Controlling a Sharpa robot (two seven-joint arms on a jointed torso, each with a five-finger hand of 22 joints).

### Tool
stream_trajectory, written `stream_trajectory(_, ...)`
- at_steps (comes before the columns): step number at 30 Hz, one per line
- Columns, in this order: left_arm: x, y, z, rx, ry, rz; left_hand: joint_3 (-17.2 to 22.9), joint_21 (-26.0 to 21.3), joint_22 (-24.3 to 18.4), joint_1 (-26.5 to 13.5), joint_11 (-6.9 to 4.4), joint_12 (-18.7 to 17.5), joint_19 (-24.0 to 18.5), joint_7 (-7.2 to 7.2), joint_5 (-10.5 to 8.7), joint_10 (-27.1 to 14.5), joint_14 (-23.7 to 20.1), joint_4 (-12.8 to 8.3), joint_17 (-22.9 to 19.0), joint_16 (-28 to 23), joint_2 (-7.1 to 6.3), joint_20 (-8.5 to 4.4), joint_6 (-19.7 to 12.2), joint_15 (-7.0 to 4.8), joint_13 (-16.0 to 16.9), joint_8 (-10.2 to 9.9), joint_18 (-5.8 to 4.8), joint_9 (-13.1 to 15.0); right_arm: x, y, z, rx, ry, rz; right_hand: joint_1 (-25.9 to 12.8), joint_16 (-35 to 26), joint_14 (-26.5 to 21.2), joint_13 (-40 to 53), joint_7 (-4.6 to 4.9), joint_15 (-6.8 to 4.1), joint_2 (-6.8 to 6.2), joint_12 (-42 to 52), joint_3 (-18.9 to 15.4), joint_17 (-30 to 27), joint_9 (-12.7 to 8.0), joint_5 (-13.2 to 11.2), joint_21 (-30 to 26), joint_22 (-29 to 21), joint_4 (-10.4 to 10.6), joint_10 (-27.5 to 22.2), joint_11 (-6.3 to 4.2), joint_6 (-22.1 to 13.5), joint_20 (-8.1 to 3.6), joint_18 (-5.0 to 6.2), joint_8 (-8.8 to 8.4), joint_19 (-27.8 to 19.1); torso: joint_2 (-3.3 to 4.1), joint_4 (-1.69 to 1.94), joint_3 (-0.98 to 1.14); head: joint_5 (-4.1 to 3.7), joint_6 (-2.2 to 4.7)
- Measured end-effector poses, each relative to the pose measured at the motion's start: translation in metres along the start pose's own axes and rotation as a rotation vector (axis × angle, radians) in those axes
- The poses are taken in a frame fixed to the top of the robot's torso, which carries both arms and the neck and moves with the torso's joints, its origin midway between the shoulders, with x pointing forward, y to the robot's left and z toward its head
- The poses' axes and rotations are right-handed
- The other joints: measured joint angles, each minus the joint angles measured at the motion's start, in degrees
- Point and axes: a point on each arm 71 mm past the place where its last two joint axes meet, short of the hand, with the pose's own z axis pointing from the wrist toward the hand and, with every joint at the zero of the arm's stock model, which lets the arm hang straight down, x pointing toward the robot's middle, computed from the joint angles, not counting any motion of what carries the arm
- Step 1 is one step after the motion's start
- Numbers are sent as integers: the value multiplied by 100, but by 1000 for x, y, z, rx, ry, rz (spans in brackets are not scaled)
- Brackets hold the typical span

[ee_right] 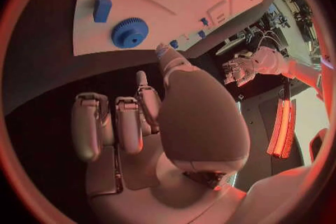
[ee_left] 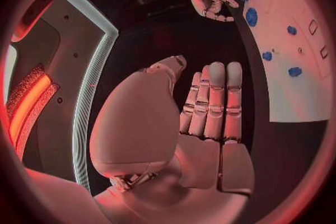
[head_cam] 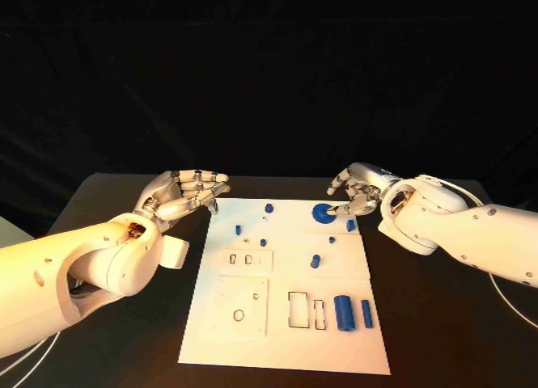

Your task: Assemble the parts on the task board

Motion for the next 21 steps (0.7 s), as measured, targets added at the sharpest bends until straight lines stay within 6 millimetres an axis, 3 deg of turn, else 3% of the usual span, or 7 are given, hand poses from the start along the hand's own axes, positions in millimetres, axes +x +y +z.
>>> stream_trajectory(7, 0, 0, 0, 0, 1, -1, 0, 0, 0, 0, 0, 0, 0, 0, 0, 0, 0, 0, 0, 0, 0, 0, 0, 0, 0, 0, 0, 0, 7, -4, 7, 49, 47, 35, 105, 170, -12, 239, 80, 56, 105, 1054, -253, 0, 30, 76, 256, 0, 253, -8, 78, -167, 80, -92, 119, -21, -3, 10, -2, -23, -1)
stream_trajectory(11, 0, 0, 0, -1, 2, -2, 25, 0, 8, 0, 0, 0, 0, 0, 0, 0, 0, -25, 0, 27, 0, 0, 0, 0, 7, 0, 0, 9, 14, -2, 12, 64, 66, 44, 134, 215, -1, 239, 86, 81, 134, 1283, -324, 0, 39, 119, 355, -1, 292, -12, 116, -208, 101, -91, 160, 0, 1, 23, -3, -30, -1)
stream_trajectory(13, 0, 0, 0, -1, 2, -2, 25, 0, 8, 0, 0, 0, 0, 0, 0, 0, 0, -25, 0, 27, 0, 0, 0, 0, 7, 0, 0, 9, 19, -2, 15, 71, 75, 47, 179, 281, -1, 239, 110, 121, 179, 1468, -366, -1, 50, 198, 466, -1, 334, 8, 136, -273, 151, -180, 210, -11, 5, 31, -3, -35, -4)
stream_trajectory(21, -1, 0, 0, -2, 2, -2, 25, 0, 8, 0, 0, 0, 0, 0, 0, 0, 0, -25, 0, 27, 0, 0, 0, 0, 6, 0, 0, 8, 24, -7, 21, 105, 79, 46, 202, 281, -1, 239, 115, 121, 202, 1503, -371, -2, 50, 230, 508, -1, 339, 9, 136, -277, 151, -179, 219, -11, 11, 37, -3, -46, -21)
